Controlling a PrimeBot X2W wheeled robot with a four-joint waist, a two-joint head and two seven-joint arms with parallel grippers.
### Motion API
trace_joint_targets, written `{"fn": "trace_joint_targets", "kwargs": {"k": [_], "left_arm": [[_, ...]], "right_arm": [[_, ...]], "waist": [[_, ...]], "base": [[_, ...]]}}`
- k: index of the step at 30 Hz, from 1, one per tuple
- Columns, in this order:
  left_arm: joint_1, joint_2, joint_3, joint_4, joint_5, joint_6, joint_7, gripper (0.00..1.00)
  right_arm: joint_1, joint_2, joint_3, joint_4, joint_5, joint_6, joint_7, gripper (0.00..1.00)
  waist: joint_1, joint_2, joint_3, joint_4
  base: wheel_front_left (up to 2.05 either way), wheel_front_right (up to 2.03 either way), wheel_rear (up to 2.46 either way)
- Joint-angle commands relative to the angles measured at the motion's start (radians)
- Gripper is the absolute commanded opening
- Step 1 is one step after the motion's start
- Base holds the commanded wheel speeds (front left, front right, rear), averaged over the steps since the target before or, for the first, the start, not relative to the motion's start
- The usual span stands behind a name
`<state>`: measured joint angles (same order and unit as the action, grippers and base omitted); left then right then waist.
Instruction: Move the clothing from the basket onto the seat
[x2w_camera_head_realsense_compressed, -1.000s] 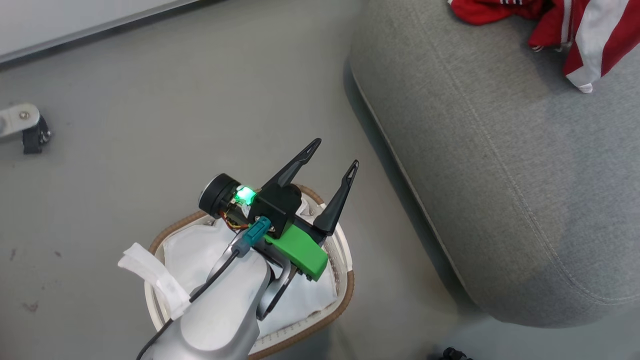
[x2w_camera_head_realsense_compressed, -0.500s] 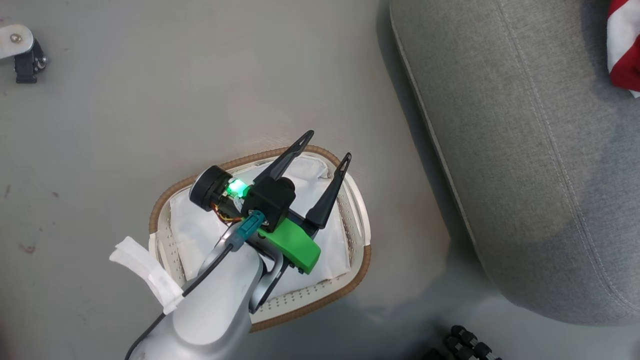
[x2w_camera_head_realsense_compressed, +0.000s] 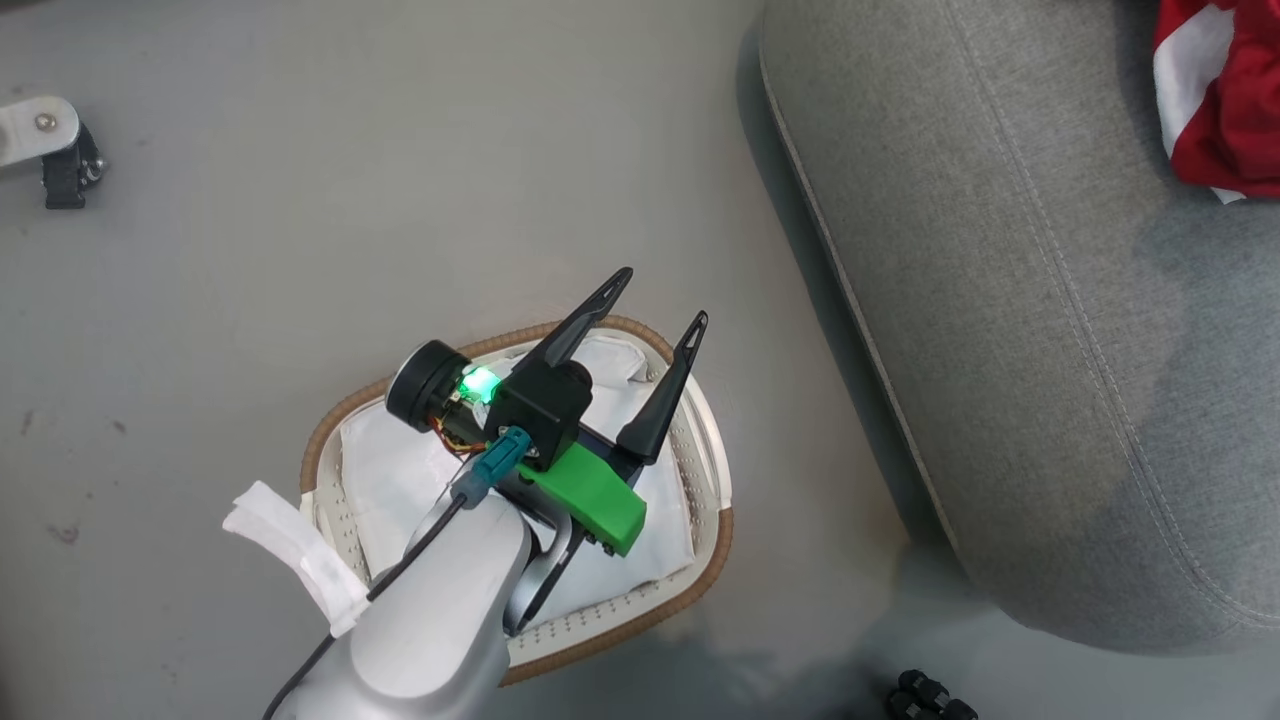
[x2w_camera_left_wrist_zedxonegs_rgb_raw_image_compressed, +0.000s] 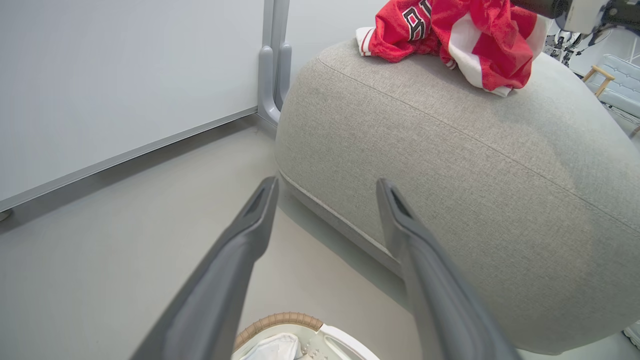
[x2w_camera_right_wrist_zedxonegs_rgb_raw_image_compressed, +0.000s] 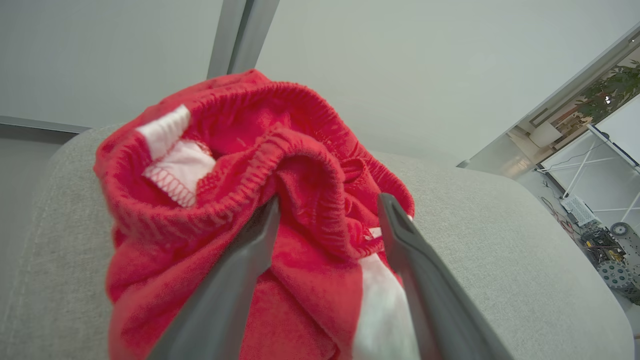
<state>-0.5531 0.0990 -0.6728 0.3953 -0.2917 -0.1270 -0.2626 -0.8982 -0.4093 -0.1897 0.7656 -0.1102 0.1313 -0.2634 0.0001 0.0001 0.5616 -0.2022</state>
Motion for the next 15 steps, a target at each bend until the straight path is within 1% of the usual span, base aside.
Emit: {"fn": "trace_joint_targets", "kwargs": {"k": [1, 4, 9, 15], "left_arm": [[0.021, -0.003, 0.009, -0.002, -0.007, -0.002, -0.003, 1.0], [0.038, -0.009, 0.025, 0.002, -0.028, -0.002, -0.003, 1.0], [0.072, -0.021, 0.067, -0.006, -0.052, 0.004, -0.003, 1.0], [0.123, -0.032, 0.135, -0.017, -0.064, 0.02, -0.003, 1.0]], "right_arm": [[0.028, 0.0, 0.004, -0.014, -0.005, -0.001, -0.002, 1.0], [0.069, 0.006, 0.017, -0.032, 0.002, -0.001, -0.002, 1.0], [0.117, -0.007, 0.062, -0.046, 0.019, -0.001, -0.002, 1.0], [0.153, -0.012, 0.1, -0.072, 0.042, -0.001, -0.002, 1.0]], "waist": [[-0.0001, -0.0001, -0.042, -0.002], [-0.0001, -0.0001, -0.088, 0.002], [-0.0001, -0.0001, -0.165, 0.017], [-0.0001, -0.0001, -0.261, 0.054]], "base": [[0.0, 0.0, 0.0], [0.0, 0.0, 0.0], [0.0, 0.0, 0.0], [0.0, 0.0, 0.0]]}}
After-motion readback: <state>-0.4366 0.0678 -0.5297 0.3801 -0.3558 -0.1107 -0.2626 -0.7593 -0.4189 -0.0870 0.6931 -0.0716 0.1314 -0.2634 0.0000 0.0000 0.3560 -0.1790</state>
